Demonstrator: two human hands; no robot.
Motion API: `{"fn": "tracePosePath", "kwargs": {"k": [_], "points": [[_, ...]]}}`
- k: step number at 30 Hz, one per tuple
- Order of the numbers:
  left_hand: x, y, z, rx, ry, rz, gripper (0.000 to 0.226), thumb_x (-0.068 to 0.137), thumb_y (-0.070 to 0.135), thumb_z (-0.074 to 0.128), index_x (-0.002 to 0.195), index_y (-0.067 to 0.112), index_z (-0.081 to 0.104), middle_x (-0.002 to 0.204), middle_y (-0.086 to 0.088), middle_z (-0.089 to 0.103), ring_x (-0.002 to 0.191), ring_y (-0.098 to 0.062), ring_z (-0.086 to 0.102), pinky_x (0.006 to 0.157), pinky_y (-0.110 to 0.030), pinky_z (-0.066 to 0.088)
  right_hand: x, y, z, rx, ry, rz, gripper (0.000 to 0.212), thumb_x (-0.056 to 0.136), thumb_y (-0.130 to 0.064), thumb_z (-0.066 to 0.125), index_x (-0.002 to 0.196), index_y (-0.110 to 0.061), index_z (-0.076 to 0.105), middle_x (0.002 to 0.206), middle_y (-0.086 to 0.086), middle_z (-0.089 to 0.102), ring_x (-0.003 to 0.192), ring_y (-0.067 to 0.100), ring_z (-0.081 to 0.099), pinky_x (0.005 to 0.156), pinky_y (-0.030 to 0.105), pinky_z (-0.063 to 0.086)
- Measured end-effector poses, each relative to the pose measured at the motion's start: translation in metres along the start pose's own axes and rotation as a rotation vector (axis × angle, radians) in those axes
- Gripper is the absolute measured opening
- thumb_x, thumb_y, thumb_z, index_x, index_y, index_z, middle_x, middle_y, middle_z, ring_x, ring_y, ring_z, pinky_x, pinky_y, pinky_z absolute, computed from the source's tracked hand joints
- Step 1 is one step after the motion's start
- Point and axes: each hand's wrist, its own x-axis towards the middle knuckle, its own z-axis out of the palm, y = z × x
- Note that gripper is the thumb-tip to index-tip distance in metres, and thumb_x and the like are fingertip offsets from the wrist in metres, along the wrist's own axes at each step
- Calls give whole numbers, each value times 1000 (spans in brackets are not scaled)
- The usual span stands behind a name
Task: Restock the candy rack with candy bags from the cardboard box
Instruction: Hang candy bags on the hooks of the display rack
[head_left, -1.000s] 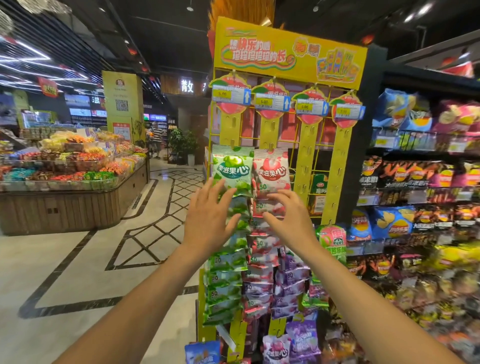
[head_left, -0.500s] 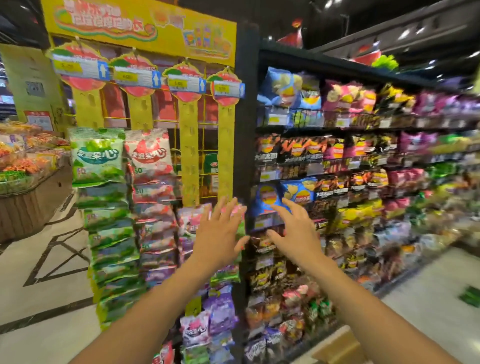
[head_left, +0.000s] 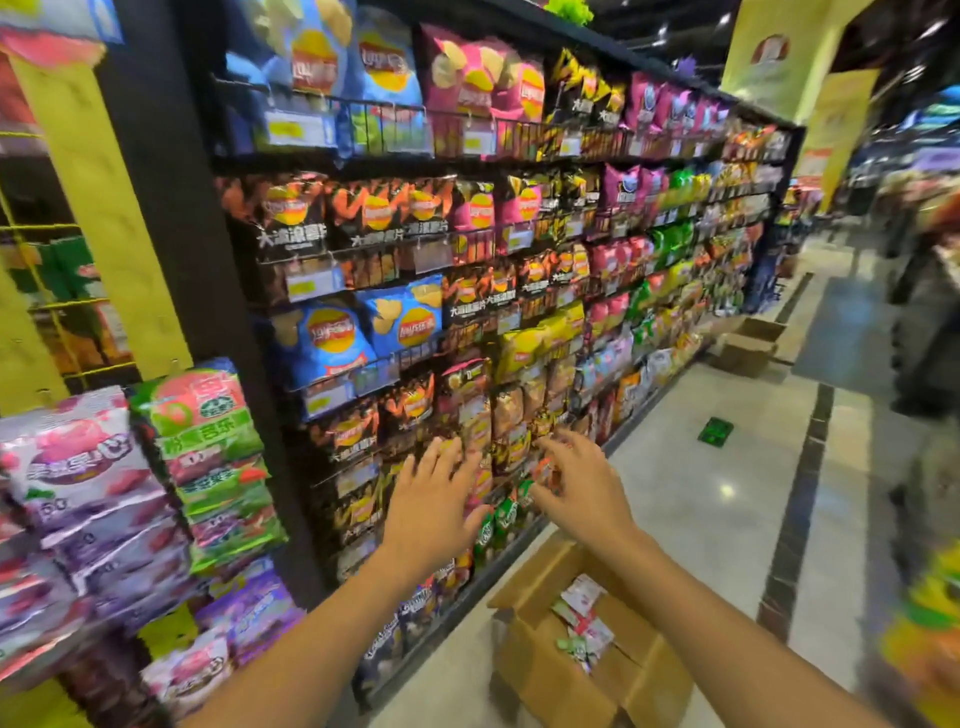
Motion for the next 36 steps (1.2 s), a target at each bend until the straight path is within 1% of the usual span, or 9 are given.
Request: {"fn": "tracePosePath", "kwargs": {"k": [4,10,14,20,23,26,30,33,36], "points": [[41,24,36,-34,-72,55,73,102,65,38,165,33,17,174,-1,12,162,-27,2,130,-55,11,13,49,10,-7,-44,95,66,94,-50,65,153,-32,42,164,-2,30,151,23,27,119,47,32],[121,49,81,-87,-181,154,74,104,62,39,166,31,13,175,-2,6,162,-26,-2,130,-54,6,59,120,33,-9,-71,222,62,96,-46,63,152,-30,41,164,-1,29,151,23,25,118,47,34],[175,57,116,-88,-246,225,74,104,60,42,166,31,14,175,-2,3,162,-27,-1,129,-57,11,95,158,50,-25,-96,303,62,95,-48,62,151,-31,41,164,1,30,151,24,26,119,47,32],[231,69,177,-125,-355,324,73,105,57,42,166,30,13,175,-3,8,161,-28,6,129,-52,13,131,211,83,-23,-119,420,60,92,-47,63,148,-30,47,158,1,39,145,23,35,117,45,35],[245,80,207,-154,-408,335,70,105,55,40,165,29,16,175,-3,8,162,-28,3,129,-53,14,137,237,101,23,-160,471,60,91,-48,61,147,-33,47,158,-2,39,145,23,35,116,47,33],[263,94,236,-140,-461,352,72,104,55,42,165,28,15,175,-4,7,162,-28,4,129,-54,14,149,270,122,35,-209,493,61,90,-53,59,147,-35,46,157,-3,39,143,22,38,114,48,37],[283,113,279,-152,-510,308,76,102,57,43,165,31,11,175,-2,4,161,-28,6,128,-55,17,165,316,147,66,-287,501,64,90,-59,54,148,-35,43,156,-4,40,142,22,39,115,46,38],[293,128,310,-171,-573,260,80,102,58,43,166,32,3,176,-3,2,162,-27,3,130,-51,14,177,355,170,82,-347,505,67,86,-67,45,147,-38,43,154,-7,41,137,21,45,110,46,45],[301,142,342,-200,-600,247,84,104,56,43,166,32,-8,175,-4,-2,162,-26,0,130,-49,14,186,395,203,81,-415,509,63,87,-64,44,145,-40,42,152,-9,43,134,21,46,106,47,48]]}}
